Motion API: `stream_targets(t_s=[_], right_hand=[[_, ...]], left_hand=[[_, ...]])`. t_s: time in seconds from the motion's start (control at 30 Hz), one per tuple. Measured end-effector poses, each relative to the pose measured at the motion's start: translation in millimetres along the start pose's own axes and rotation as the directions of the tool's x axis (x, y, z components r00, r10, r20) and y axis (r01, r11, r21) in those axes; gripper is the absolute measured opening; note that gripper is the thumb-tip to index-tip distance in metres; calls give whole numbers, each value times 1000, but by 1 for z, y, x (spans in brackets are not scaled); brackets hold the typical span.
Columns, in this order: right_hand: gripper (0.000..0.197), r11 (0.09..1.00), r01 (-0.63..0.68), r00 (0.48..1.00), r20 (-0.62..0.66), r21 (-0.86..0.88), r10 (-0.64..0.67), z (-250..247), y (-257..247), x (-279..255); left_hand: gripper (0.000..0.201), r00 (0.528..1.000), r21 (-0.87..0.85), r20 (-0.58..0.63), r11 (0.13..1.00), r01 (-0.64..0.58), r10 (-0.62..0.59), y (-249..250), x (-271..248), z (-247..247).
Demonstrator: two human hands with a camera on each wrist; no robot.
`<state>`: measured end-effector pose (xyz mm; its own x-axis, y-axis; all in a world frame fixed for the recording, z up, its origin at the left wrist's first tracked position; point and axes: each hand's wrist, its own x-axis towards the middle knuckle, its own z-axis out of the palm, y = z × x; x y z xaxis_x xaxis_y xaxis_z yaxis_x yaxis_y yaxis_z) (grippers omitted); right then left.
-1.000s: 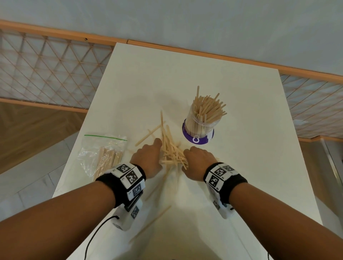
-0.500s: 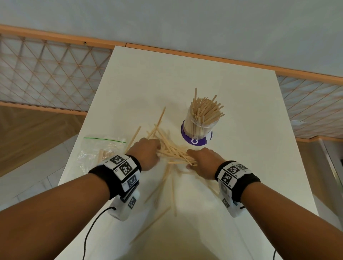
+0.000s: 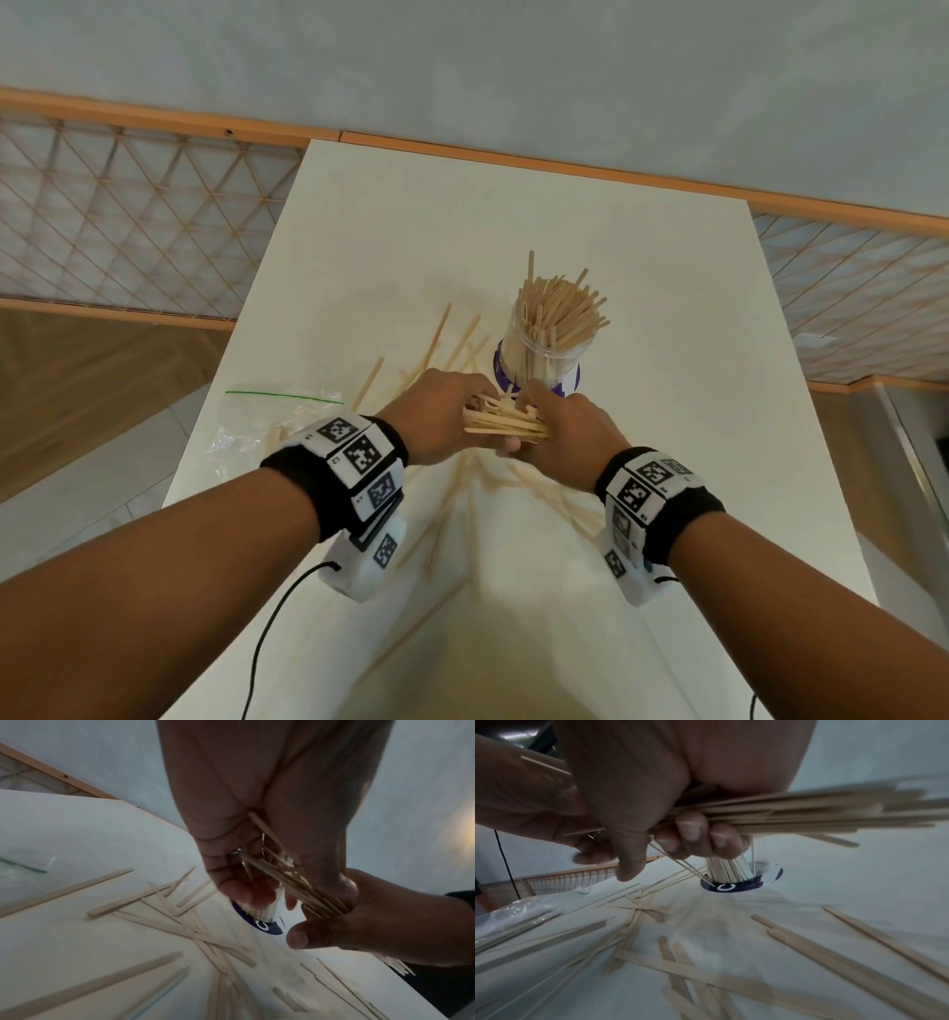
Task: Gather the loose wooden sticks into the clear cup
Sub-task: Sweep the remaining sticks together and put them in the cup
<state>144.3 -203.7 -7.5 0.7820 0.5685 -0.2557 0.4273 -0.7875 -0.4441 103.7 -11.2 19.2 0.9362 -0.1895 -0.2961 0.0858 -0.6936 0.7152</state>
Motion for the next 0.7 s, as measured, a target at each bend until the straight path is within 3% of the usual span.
stream_targets(t_s=[0.17, 0.27, 0.37, 0.4, 0.5, 0.6, 0.7], right_hand=[[42, 999, 6, 1000, -21, 32, -5, 2, -2, 5], [64, 993, 24, 994, -107, 119, -12, 2, -2, 7], [87, 993, 74, 994, -85, 88, -67, 0, -9, 5], [81, 996, 76, 994, -85, 49, -71, 0, -11, 5], [40, 997, 62, 990, -121, -52, -68, 2, -15, 7], [12, 999, 34, 980, -194, 20, -30, -1, -22, 4], [16, 999, 21, 967, -256, 50, -8, 1, -23, 3]], left_hand=[[57, 999, -149, -34, 988, 26, -32, 13, 1, 3], [66, 1000, -101, -14, 995, 25, -26, 16, -1, -6], [76, 996, -48, 94, 999, 1, 3, 17, -1, -15], [75, 993, -49, 119, 999, -2, 8, 17, -1, -18], [65, 990, -95, 141, 995, -16, 29, 18, -3, -23], [50, 996, -165, 84, 986, -26, 41, 22, -6, -24], [27, 999, -225, -34, 974, -19, 12, 24, -7, -20]])
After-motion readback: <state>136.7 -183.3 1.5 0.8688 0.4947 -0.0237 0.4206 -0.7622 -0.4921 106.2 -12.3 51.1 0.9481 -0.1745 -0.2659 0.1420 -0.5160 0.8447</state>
